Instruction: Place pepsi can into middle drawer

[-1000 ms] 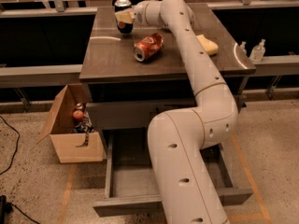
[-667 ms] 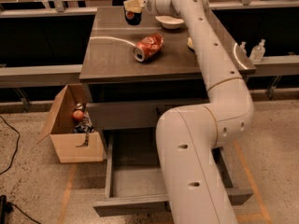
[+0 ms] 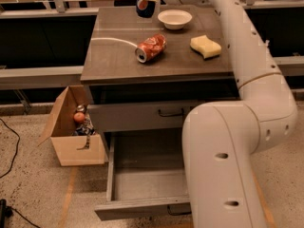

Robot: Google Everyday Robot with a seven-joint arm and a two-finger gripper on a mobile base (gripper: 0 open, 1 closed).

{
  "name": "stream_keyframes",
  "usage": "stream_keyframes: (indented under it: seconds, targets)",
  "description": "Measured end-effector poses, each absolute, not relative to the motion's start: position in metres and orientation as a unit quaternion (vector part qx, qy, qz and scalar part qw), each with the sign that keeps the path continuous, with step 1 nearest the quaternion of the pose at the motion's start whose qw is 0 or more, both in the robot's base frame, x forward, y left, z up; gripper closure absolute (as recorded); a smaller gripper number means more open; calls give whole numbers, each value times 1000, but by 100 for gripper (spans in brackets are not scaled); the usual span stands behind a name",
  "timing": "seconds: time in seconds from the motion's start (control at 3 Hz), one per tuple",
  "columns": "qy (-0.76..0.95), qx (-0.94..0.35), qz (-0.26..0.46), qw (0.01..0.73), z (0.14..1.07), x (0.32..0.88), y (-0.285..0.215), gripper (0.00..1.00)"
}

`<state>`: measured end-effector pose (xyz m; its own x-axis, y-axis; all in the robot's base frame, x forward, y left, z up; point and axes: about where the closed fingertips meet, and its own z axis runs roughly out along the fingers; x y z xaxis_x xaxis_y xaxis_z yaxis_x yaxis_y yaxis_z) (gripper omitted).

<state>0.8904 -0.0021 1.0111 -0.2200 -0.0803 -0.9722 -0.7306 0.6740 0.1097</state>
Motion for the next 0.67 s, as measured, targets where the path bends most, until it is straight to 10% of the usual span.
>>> stream_keyframes:
  seconds: [0.67]
  targets:
    - [649, -252, 281, 661, 1167, 766, -98, 100]
